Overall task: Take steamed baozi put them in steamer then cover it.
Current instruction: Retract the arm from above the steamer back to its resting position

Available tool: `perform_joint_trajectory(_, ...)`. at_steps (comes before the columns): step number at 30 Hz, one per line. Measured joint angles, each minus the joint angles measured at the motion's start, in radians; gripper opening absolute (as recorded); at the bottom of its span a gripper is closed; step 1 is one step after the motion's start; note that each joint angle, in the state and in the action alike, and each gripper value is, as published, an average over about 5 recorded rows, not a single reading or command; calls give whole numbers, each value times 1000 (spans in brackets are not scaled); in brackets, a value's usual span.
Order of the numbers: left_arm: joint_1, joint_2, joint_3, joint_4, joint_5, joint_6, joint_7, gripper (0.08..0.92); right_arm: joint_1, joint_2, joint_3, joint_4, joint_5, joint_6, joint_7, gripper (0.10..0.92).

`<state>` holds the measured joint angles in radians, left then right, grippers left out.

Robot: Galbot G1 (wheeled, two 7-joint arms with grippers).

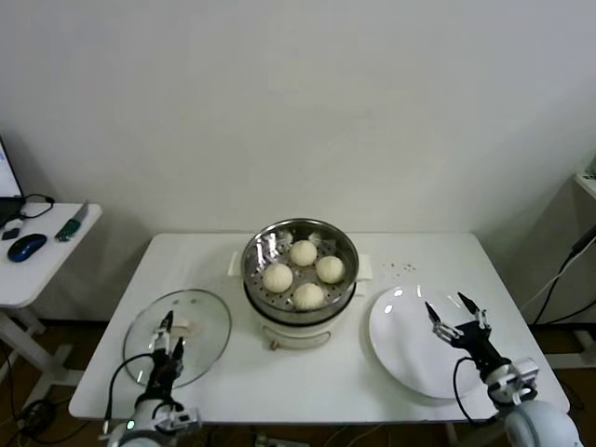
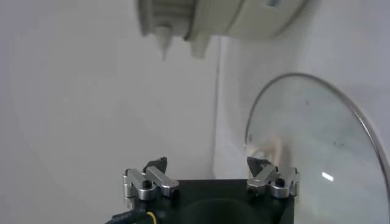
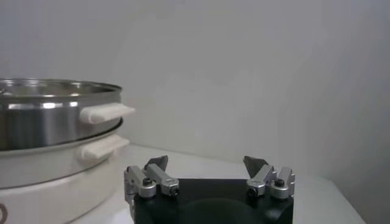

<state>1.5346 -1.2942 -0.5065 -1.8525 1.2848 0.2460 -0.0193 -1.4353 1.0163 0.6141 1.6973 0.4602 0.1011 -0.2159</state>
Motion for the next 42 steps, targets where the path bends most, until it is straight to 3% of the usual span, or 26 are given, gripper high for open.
perform_joint_trajectory(15, -147, -9, 15, 212, 138, 16, -47, 823, -79, 64, 58, 9, -37, 20, -3, 823)
perform_joint_trajectory(31, -262, -10, 24, 324, 141, 9, -77, 817, -86, 80, 48, -6, -106, 35, -19, 823)
perform_joint_trajectory(35, -276, -9, 22, 347, 135, 1, -79, 743, -87, 86, 47, -7, -119, 36, -21, 823)
perform_joint_trajectory(42, -281, -5, 22, 364, 119, -11, -78, 537, -84, 97, 45, -13, -138, 38, -24, 823)
